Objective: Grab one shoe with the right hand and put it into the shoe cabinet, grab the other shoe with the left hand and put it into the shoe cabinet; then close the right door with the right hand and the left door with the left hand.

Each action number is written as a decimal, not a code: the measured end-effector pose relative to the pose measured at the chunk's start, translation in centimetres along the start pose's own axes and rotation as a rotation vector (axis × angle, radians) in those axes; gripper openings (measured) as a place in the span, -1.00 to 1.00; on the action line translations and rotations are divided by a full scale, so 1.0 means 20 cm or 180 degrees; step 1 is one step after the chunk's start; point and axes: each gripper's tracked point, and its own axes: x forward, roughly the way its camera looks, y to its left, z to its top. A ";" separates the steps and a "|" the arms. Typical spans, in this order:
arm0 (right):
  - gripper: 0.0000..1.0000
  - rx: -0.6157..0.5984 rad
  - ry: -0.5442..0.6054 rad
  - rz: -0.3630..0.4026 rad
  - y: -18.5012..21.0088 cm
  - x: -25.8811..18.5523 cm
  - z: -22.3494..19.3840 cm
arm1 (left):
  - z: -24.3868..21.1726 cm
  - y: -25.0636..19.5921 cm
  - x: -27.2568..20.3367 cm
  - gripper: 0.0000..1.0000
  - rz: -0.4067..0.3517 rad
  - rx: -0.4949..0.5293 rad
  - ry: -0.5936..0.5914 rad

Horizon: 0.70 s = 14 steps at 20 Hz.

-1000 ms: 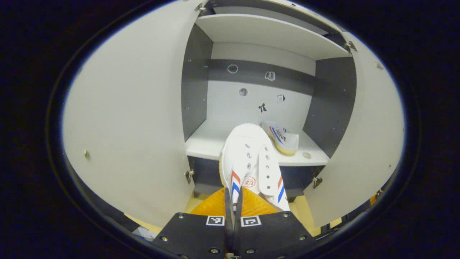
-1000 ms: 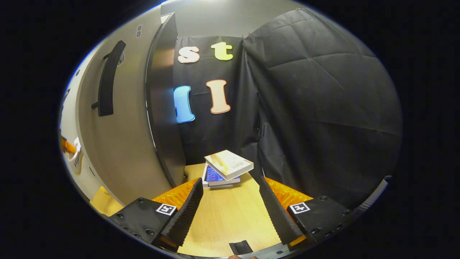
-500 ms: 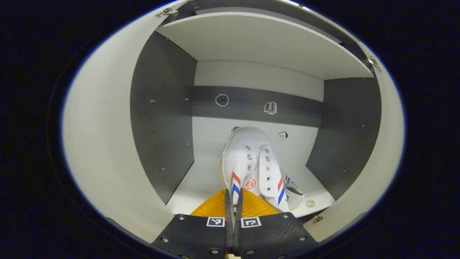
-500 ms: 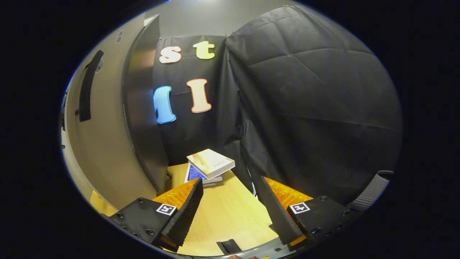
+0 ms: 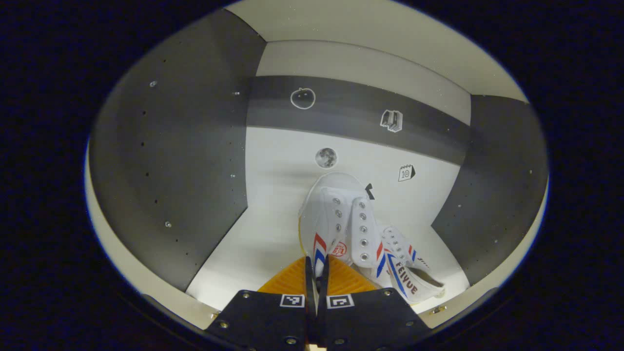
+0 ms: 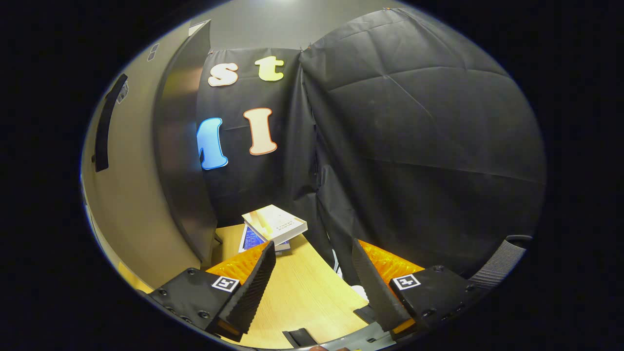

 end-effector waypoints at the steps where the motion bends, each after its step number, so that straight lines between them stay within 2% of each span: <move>1: 0.96 0.0018 0.0035 0.0003 0.00 0.00 -0.02 | -0.01 0.00 0.00 -0.98 0.0008 -0.0008 0.0032; 4: 0.96 0.0124 0.0081 0.0012 0.00 -0.02 -0.05 | -0.06 0.01 0.02 -0.97 0.0063 0.0039 0.0146; 5: 0.96 0.0127 0.0077 0.0006 -0.01 -0.03 -0.05 | -0.05 0.01 0.01 -0.84 0.0069 0.0136 0.0116; 6: 0.96 0.0117 0.0059 -0.0003 -0.01 -0.03 -0.04 | 0.01 0.04 0.01 -0.63 0.0144 0.0256 -0.0043; 7: 0.96 0.0108 0.0056 0.0001 -0.01 -0.03 -0.04 | 0.07 0.06 0.01 -0.24 0.0191 0.0372 -0.0183; 9: 0.96 0.0122 0.0112 0.0044 0.00 -0.04 -0.07 | 0.13 0.05 -0.08 0.38 0.0258 0.0526 -0.0353; 11: 0.97 0.0127 0.0135 0.0092 0.02 -0.04 -0.07 | 0.20 0.02 -0.27 1.00 0.0297 0.0663 -0.0512; 12: 0.97 0.0104 0.0128 0.0106 0.03 -0.04 -0.07 | 0.22 -0.01 -0.33 0.77 0.0282 0.0696 -0.0612; 14: 0.96 0.0071 0.0087 0.0159 0.06 -0.05 -0.03 | 0.24 -0.07 -0.51 0.77 0.0177 0.0731 -0.0825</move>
